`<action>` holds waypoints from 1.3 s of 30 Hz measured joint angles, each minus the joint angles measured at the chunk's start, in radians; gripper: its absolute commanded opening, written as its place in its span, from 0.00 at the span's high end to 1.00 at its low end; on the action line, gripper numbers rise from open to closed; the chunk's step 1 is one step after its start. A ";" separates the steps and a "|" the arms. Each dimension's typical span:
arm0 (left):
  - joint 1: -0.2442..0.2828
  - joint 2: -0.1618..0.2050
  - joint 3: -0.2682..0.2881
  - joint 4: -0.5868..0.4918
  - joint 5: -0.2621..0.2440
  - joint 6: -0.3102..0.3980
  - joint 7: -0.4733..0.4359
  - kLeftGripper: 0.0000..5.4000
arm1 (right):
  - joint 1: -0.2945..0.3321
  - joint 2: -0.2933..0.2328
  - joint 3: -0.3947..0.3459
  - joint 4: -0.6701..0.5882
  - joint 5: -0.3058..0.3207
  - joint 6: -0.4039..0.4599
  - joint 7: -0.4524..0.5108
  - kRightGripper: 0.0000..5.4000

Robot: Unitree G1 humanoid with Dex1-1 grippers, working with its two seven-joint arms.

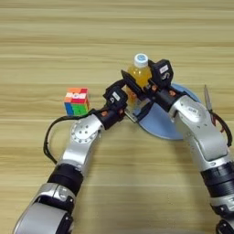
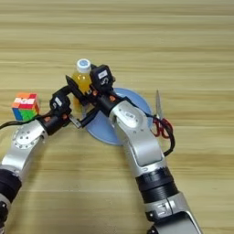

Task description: Move the objects on the table

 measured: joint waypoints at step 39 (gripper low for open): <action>-0.005 0.002 0.036 0.005 -0.021 -0.004 -0.040 0.37 | 0.001 0.006 0.000 0.020 -0.007 0.012 0.010 0.35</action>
